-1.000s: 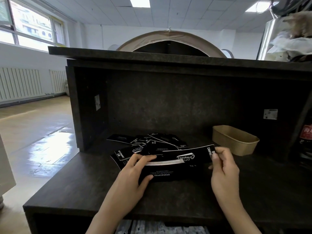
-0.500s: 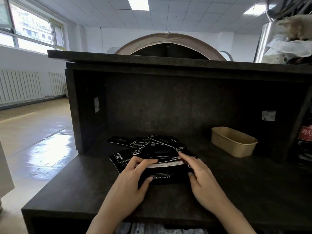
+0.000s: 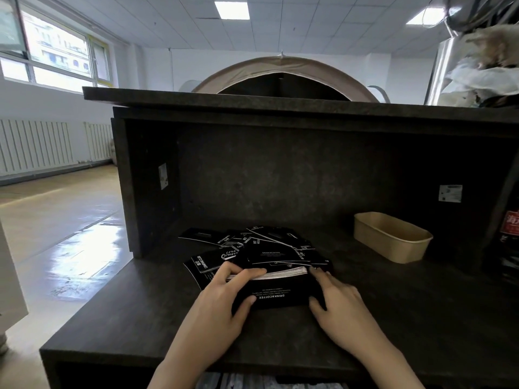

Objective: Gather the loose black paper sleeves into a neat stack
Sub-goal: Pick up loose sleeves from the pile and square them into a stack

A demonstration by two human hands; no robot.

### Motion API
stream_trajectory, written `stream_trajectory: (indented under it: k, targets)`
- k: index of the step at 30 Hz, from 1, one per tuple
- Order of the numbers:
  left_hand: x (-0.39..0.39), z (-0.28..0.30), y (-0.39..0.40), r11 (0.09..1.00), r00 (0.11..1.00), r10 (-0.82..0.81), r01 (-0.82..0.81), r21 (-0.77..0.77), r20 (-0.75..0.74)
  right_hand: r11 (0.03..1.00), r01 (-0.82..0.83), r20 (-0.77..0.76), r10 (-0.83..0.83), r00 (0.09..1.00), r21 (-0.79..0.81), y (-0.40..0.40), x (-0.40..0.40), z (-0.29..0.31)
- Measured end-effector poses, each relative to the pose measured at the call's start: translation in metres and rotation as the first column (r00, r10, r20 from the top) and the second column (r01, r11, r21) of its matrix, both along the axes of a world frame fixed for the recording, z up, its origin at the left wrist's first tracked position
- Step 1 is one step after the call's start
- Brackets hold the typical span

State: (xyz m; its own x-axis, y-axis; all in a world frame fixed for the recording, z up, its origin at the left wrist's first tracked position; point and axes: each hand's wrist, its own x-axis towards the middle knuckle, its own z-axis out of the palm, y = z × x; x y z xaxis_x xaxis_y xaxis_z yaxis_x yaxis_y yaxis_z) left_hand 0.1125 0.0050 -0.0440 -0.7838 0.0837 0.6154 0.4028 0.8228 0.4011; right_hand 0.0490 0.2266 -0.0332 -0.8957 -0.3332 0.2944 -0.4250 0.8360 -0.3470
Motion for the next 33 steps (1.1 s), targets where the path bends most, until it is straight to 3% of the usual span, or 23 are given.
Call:
stream_trajectory:
  k: [3, 6, 10, 15, 18, 20, 23, 26, 29, 33]
  targets:
    - [0.000, 0.000, 0.000, 1.000, 1.000, -0.008, 0.008, 0.003, 0.005, 0.998, 0.057, -0.127, -0.061, 0.990, -0.036, 0.000, 0.001, 0.001]
    - [0.000, 0.000, 0.000, 1.000, 1.000, -0.008, 0.008, 0.003, 0.015, 0.991, 0.078, -0.150, -0.093, 0.984, -0.105, 0.002, 0.002, 0.001]
    - [0.000, 0.000, 0.001, 1.000, 1.000, -0.008, 0.008, 0.027, 0.013, 0.946, 0.131, -0.243, -0.208, 0.947, -0.298, 0.006, 0.003, 0.001]
    - [0.002, 0.002, 0.003, 0.998, 1.000, 0.000, -0.001, 0.069, 0.019, 0.718, 0.059, -0.347, -0.405, 0.846, -0.694, 0.014, 0.008, 0.010]
    - [0.002, 0.003, 0.004, 0.995, 1.000, -0.015, 0.013, 0.101, 0.014, 0.532, -0.056, -0.291, -0.370, 0.882, -0.845, 0.015, 0.015, 0.014]
    - [0.003, 0.004, 0.004, 0.993, 1.000, -0.026, 0.024, 0.115, 0.014, 0.494, -0.083, -0.266, -0.313, 0.912, -0.865, 0.014, 0.019, 0.015]
    - [0.005, 0.005, 0.004, 0.990, 0.999, -0.043, 0.038, 0.138, 0.030, 0.565, -0.037, -0.103, -0.085, 0.991, -0.824, 0.013, 0.009, 0.006]
    - [0.005, 0.006, 0.004, 0.990, 0.998, -0.053, 0.048, 0.130, 0.041, 0.785, -0.016, 0.018, 0.034, 0.999, -0.619, 0.011, 0.004, 0.006]
    - [0.003, 0.005, 0.003, 0.997, 0.998, -0.039, 0.035, 0.064, 0.054, 0.946, -0.084, -0.052, 0.071, 0.996, -0.313, 0.002, 0.007, 0.008]
    - [-0.001, 0.003, 0.002, 0.998, 0.998, -0.064, 0.064, 0.011, 0.013, 0.985, -0.165, -0.122, 0.159, 0.980, -0.043, -0.006, 0.016, 0.008]
